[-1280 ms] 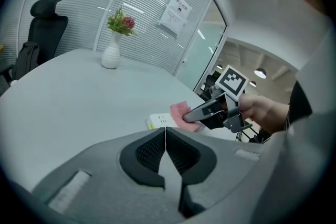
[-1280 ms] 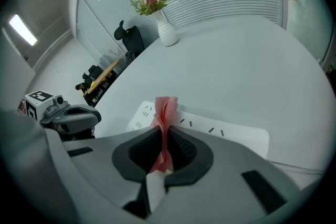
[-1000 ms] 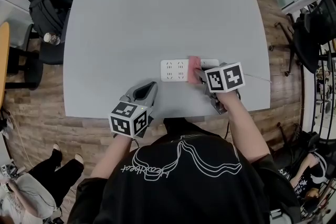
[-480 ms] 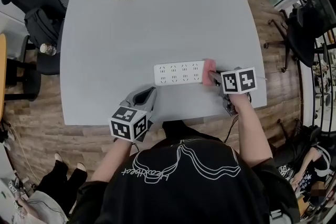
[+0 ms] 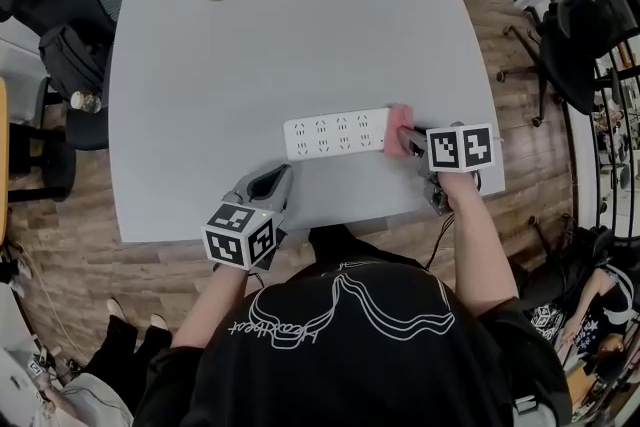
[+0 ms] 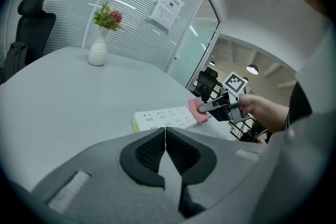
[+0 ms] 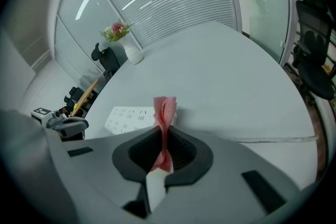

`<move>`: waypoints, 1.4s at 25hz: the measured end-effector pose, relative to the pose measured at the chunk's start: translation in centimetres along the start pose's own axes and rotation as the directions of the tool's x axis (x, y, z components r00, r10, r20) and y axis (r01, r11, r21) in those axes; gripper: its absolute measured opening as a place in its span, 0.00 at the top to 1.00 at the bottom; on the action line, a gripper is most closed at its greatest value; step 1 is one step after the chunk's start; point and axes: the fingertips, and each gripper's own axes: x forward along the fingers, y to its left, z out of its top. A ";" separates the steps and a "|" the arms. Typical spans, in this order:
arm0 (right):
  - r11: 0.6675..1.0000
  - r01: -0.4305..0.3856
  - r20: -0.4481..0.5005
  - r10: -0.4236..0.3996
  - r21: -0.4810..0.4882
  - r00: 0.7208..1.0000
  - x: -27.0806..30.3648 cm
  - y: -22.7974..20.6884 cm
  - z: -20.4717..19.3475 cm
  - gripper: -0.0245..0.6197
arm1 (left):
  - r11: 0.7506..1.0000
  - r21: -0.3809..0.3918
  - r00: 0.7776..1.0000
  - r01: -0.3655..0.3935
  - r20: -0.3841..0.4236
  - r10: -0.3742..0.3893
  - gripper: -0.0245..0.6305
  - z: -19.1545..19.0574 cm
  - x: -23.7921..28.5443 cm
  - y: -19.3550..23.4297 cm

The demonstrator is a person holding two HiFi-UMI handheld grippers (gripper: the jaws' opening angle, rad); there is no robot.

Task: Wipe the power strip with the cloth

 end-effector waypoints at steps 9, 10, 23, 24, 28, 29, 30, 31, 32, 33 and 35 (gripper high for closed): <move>0.992 -0.100 0.045 0.103 -0.079 0.994 -0.6 5.4 2.2 0.91 | 1.000 -0.004 1.000 -0.016 0.005 0.016 0.94 -0.3 -1.1 0.5; 0.989 -0.118 0.041 0.123 -0.094 0.992 -0.3 6.5 2.4 0.91 | 1.000 -0.007 1.000 -0.022 0.008 0.022 0.94 -0.2 -1.3 0.8; 0.937 -0.277 -0.089 0.264 -0.211 0.960 5.8 16.9 2.2 0.91 | 0.996 -0.056 0.997 -0.067 0.028 0.069 0.94 -0.4 -3.1 3.2; 0.935 -0.282 -0.099 0.266 -0.215 0.959 6.2 17.4 2.1 0.91 | 0.996 -0.059 0.997 -0.070 0.029 0.072 0.94 -0.4 -3.2 3.3; 0.927 -0.291 -0.137 0.265 -0.235 0.955 7.9 18.7 1.6 0.91 | 0.994 -0.068 0.996 -0.082 0.032 0.084 0.94 -0.3 -3.6 4.3; 0.927 -0.292 -0.145 0.263 -0.237 0.954 8.3 18.9 1.5 0.91 | 0.994 -0.072 0.996 -0.083 0.033 0.086 0.94 -0.2 -3.6 4.5; 0.926 -0.292 -0.152 0.261 -0.239 0.953 8.6 19.1 1.4 0.91 | 0.994 -0.075 0.996 -0.084 0.034 0.087 0.94 -0.2 -3.6 4.7; 0.926 -0.291 -0.159 0.258 -0.240 0.953 8.9 19.1 1.3 0.91 | 0.993 -0.077 0.996 -0.084 0.034 0.087 0.94 -0.2 -3.6 4.8; 0.926 -0.290 -0.165 0.255 -0.241 0.953 9.2 19.1 1.2 0.91 | 0.993 -0.079 0.996 -0.084 0.033 0.087 0.94 -0.3 -3.5 4.9; 0.927 -0.287 -0.170 0.251 -0.241 0.953 9.4 19.0 1.0 0.91 | 0.993 -0.080 0.996 -0.083 0.032 0.086 0.94 -0.4 -3.4 4.9; 0.929 -0.280 -0.176 0.241 -0.241 0.954 9.8 18.8 0.8 0.91 | 0.993 -0.081 0.996 -0.080 0.029 0.083 0.94 -0.6 -3.3 4.8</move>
